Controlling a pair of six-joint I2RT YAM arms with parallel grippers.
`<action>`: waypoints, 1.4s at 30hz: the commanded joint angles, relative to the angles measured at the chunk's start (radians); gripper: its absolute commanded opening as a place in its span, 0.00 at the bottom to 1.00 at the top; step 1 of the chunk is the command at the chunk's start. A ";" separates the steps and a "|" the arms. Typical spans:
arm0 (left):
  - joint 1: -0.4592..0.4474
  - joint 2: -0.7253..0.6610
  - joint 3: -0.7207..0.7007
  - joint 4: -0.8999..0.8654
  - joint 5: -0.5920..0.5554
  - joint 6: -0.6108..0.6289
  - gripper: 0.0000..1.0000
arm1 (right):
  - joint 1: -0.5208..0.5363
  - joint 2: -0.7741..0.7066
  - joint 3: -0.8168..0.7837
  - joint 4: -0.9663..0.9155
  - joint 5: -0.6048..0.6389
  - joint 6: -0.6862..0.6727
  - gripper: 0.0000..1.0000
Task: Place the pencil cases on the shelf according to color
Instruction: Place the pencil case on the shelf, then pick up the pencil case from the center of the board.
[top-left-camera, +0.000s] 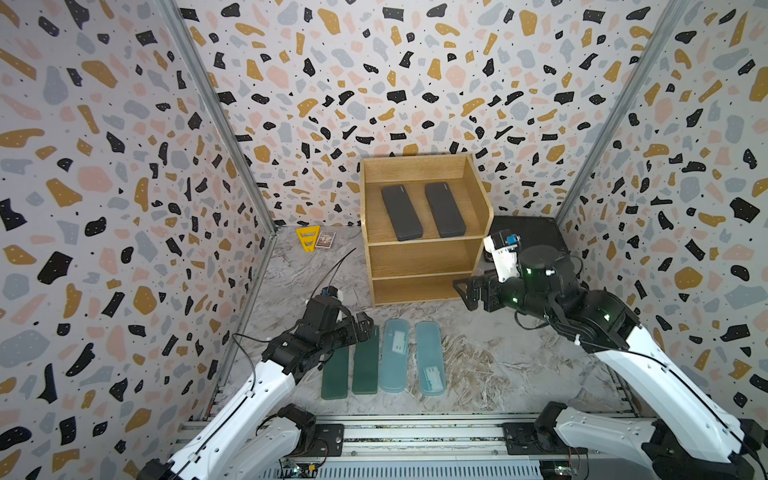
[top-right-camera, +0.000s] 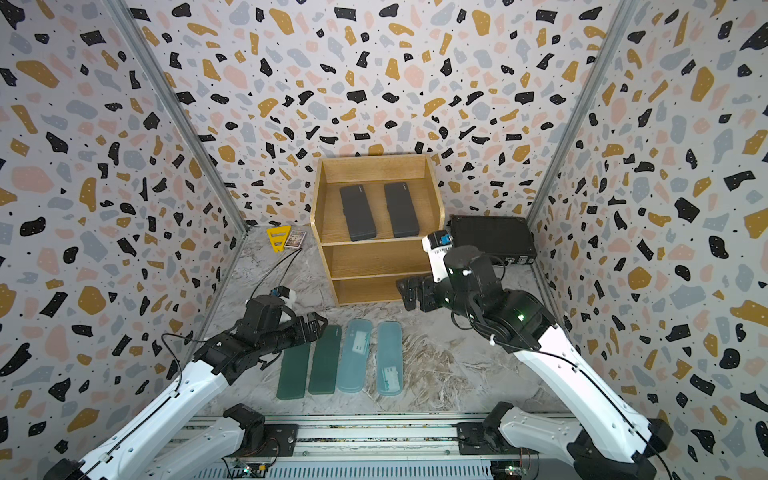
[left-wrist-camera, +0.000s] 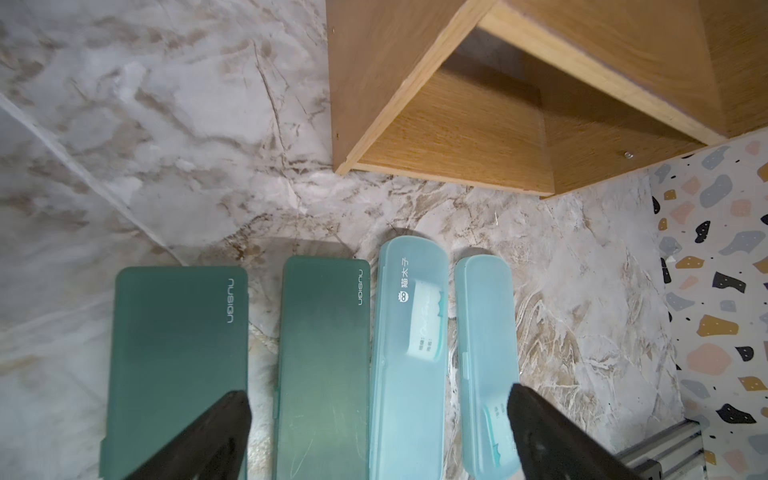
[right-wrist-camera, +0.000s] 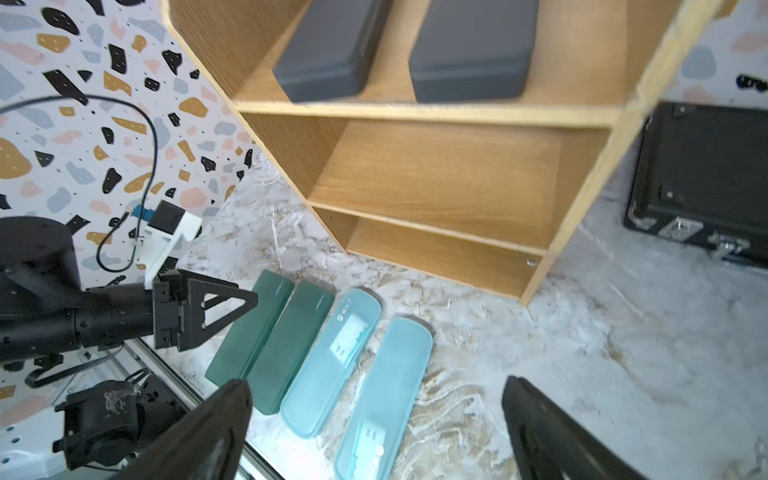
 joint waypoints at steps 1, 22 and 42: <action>-0.004 0.013 -0.040 0.103 0.055 -0.038 1.00 | 0.004 -0.047 -0.150 -0.046 0.034 0.093 1.00; -0.336 0.161 -0.125 0.182 -0.121 -0.120 1.00 | 0.066 0.023 -0.549 0.100 0.044 0.264 1.00; -0.372 0.120 -0.189 0.188 -0.207 -0.174 1.00 | 0.272 0.283 -0.489 0.227 0.084 0.340 1.00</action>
